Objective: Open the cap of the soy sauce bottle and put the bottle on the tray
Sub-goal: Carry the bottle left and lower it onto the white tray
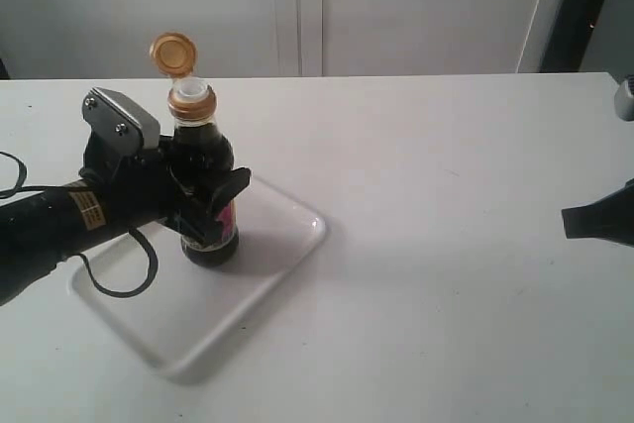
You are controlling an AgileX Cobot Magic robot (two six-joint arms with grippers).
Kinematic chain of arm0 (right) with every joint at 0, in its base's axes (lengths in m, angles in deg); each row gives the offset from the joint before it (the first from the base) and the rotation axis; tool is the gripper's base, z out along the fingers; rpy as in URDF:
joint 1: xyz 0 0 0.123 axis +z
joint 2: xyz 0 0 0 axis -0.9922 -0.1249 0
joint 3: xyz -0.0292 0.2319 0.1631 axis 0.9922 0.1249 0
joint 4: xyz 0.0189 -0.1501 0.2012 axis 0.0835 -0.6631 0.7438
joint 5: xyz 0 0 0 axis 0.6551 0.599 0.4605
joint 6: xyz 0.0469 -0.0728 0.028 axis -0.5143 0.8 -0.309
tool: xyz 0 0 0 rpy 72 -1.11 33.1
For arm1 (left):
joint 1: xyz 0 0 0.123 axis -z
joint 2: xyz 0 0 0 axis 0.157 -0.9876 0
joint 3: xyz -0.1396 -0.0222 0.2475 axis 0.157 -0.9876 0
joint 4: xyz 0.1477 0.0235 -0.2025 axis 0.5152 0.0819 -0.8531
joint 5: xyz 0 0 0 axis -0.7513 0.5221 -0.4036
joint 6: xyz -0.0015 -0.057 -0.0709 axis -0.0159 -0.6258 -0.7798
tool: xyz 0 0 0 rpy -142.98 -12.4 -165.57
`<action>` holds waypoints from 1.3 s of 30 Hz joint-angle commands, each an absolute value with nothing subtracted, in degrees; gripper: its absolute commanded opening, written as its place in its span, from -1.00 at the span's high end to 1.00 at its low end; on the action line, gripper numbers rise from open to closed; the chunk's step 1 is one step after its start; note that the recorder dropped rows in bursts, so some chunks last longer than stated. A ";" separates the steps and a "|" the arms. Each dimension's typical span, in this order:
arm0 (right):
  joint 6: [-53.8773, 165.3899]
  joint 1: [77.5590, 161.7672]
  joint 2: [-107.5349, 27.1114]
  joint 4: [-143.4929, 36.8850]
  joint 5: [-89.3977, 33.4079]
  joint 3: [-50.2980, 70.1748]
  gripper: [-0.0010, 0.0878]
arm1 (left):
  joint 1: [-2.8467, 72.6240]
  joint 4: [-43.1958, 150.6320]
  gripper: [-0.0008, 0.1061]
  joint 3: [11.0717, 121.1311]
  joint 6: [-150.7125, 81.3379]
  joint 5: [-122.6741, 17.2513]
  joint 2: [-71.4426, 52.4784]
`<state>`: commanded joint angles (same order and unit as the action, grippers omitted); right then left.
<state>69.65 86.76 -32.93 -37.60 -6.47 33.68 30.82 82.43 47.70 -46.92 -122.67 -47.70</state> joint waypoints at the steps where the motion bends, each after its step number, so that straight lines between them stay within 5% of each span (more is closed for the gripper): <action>1: 69.65 86.76 -32.93 -37.60 -6.47 33.68 0.98 | 30.82 82.43 0.99 47.70 -47.36 -122.67 -47.70; 4: 69.65 86.76 -32.93 -37.60 -6.47 33.68 0.98 | 30.82 82.43 0.72 47.70 -47.36 -122.67 -47.70; 9: 69.65 86.76 -32.93 -37.60 -6.47 33.68 0.98 | 30.82 82.43 -0.07 47.70 -47.96 -122.67 -47.09; 16: 69.65 86.76 -32.93 -37.60 -6.47 33.68 0.98 | 30.82 82.43 -0.63 47.70 -49.51 -122.67 -46.85; 23: 69.65 86.76 -32.93 -37.60 -6.58 33.68 0.98 | 30.82 82.43 -0.84 47.70 -51.44 -122.67 -46.83; 39: 69.65 86.76 -32.93 -37.60 -6.91 33.68 0.98 | 30.82 84.17 -0.86 47.70 -55.12 -114.28 -39.51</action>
<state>69.65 86.76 -32.93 -37.60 -6.91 33.68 30.82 84.17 47.70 -55.12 -114.28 -39.51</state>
